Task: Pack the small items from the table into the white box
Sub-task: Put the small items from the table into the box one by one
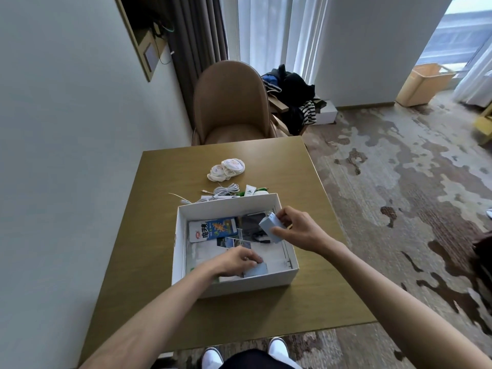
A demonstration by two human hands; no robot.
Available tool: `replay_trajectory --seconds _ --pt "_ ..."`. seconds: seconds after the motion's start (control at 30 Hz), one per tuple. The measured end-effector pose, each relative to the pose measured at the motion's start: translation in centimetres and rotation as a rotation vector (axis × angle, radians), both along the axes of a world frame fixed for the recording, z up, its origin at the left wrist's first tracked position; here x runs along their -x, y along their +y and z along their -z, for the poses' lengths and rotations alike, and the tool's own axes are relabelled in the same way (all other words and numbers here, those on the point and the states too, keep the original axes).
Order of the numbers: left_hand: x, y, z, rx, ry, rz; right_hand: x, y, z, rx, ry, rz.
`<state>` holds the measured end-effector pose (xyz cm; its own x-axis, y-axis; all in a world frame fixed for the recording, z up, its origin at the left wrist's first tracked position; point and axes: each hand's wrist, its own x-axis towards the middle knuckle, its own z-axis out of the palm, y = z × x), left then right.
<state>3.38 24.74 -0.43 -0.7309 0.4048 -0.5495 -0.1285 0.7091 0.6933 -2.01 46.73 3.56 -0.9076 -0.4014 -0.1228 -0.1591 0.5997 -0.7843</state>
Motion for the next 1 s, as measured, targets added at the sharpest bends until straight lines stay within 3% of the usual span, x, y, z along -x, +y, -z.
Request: replay_trajectory --seconds 0.27,0.47,0.67,0.8,1.0 --pt "-0.6 -2.1 -0.8 -0.199 -0.114 -0.150 -0.5 -3.1 -0.1 -0.033 -0.051 -0.019" --pt "-1.1 -8.1 -2.4 -0.065 0.302 -0.375 -2.2 -8.4 0.7 -0.208 -0.109 -0.269" --pt "-3.0 -12.6 -2.6 0.141 0.801 -0.339 -3.6 -13.1 2.3 -0.499 -0.018 -0.521" --pt "-3.4 -14.2 -1.8 0.183 0.877 -0.326 -3.7 -13.8 3.1 -0.664 0.015 -0.620" --pt "-2.4 -14.9 -1.3 0.157 0.869 -0.270 -3.0 -14.1 2.8 -0.742 -0.157 -0.668"
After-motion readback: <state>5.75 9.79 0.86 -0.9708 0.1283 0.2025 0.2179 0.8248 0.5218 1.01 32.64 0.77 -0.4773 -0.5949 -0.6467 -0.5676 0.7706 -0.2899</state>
